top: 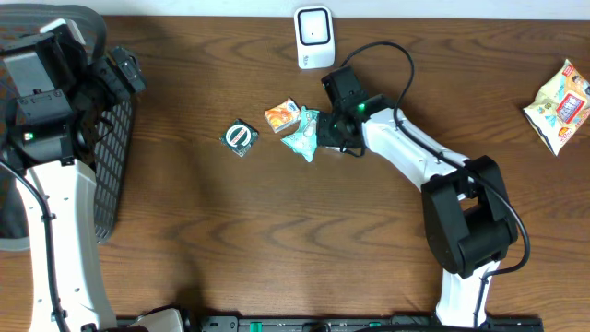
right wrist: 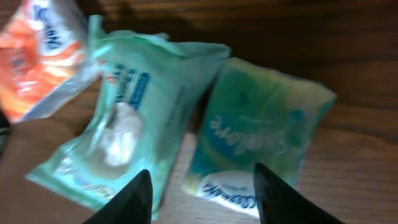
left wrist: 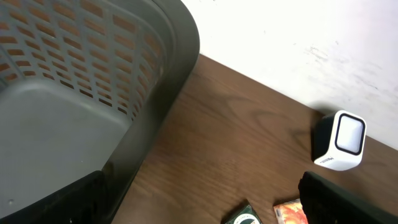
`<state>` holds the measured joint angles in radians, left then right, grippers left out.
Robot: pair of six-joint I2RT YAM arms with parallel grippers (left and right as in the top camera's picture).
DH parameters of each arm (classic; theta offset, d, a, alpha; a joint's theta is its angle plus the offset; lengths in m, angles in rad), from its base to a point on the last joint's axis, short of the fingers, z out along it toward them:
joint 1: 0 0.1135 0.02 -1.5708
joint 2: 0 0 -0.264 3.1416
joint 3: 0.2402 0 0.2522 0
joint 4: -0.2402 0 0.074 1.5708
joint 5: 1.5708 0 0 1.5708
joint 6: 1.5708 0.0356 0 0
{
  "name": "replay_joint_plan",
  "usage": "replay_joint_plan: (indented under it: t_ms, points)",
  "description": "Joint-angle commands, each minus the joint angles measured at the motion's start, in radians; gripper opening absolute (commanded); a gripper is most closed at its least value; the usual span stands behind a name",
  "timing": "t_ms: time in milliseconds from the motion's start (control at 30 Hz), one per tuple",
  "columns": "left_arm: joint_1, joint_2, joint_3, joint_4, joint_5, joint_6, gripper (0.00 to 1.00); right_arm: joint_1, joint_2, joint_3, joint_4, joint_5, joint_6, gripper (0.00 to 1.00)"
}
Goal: Scan the item barcode
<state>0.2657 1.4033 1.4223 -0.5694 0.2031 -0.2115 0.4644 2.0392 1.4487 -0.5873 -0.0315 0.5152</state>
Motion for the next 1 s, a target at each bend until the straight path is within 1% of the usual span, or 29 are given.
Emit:
replay_joint_plan:
  t_ms: [0,100,233,333,433,567,800,933,967]
  points:
    - [0.014,0.017,0.006,-0.022,-0.069,0.001,0.98,0.003,0.009,-0.046,0.044,0.085,0.009,0.49]
    - [0.014,0.017,0.006,-0.022,-0.069,0.001,0.98,0.000,0.009,-0.073,0.056,0.132,0.016,0.50]
    - [0.014,0.017,0.006,-0.022,-0.069,0.001,0.98,-0.009,0.009,-0.073,-0.005,0.272,0.049,0.50]
    - [0.014,0.017,0.006,-0.022,-0.069,0.001,0.98,-0.029,0.007,-0.064,-0.049,0.303,0.049,0.51]
    - [0.014,0.017,0.006,-0.022,-0.069,0.001,0.98,-0.054,0.002,-0.039,-0.101,0.288,0.044,0.52]
    - [0.013,0.017,0.006,-0.022,-0.069,0.001,0.98,-0.071,-0.010,0.008,-0.147,0.252,-0.005,0.56]
    - [0.014,0.017,0.006,-0.022,-0.069,0.001,0.98,-0.091,-0.012,0.038,-0.154,0.225,-0.008,0.56]
    - [0.014,0.017,0.006,-0.022,-0.069,0.001,0.98,-0.099,-0.008,0.033,-0.154,0.173,-0.008,0.52]
    - [0.014,0.017,0.006,-0.022,-0.069,0.001,0.98,-0.098,-0.006,0.032,-0.154,0.164,-0.008,0.49]
